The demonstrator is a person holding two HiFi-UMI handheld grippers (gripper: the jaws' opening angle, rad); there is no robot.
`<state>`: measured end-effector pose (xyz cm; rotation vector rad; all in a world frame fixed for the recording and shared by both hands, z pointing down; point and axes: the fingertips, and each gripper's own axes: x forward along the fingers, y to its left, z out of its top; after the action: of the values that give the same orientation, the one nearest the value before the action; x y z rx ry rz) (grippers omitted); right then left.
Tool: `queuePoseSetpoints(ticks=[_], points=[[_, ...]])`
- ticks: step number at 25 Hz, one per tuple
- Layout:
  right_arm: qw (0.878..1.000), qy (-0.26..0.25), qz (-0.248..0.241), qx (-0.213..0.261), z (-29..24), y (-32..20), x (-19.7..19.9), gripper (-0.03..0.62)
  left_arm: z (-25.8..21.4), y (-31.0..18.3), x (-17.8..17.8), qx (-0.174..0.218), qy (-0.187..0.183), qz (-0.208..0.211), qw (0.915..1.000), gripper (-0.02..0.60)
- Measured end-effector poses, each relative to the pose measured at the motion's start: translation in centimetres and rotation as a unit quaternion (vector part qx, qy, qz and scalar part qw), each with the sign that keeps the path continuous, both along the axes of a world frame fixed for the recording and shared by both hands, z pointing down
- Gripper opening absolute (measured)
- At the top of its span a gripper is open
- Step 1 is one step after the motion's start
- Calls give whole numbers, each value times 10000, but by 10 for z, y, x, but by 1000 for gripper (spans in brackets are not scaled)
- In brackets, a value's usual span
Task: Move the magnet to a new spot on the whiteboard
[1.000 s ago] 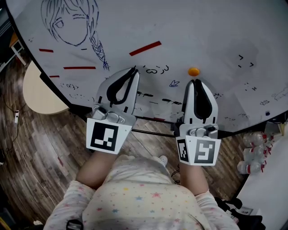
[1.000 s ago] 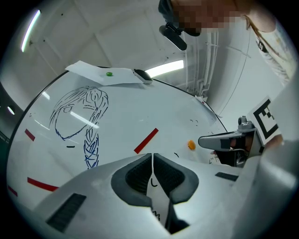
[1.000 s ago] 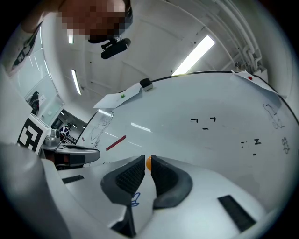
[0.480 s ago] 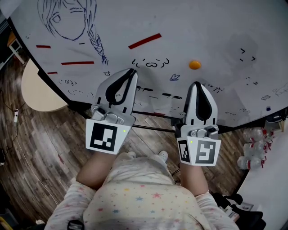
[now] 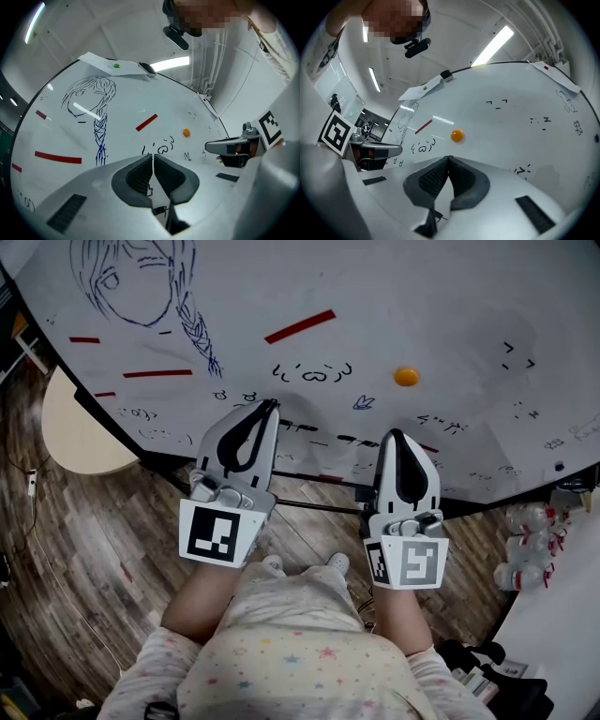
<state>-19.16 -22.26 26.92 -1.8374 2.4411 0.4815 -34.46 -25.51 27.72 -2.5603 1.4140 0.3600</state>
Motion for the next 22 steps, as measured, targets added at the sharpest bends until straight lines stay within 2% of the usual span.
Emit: queuePoseSetpoints(ticks=[8, 22], points=[[9997, -67, 72, -214, 18, 4, 10, 0, 21, 3, 2, -192, -85, 11, 9998, 21], [9993, -194, 202, -255, 22, 10, 23, 0, 30, 9, 6, -274, -140, 52, 9995, 21]])
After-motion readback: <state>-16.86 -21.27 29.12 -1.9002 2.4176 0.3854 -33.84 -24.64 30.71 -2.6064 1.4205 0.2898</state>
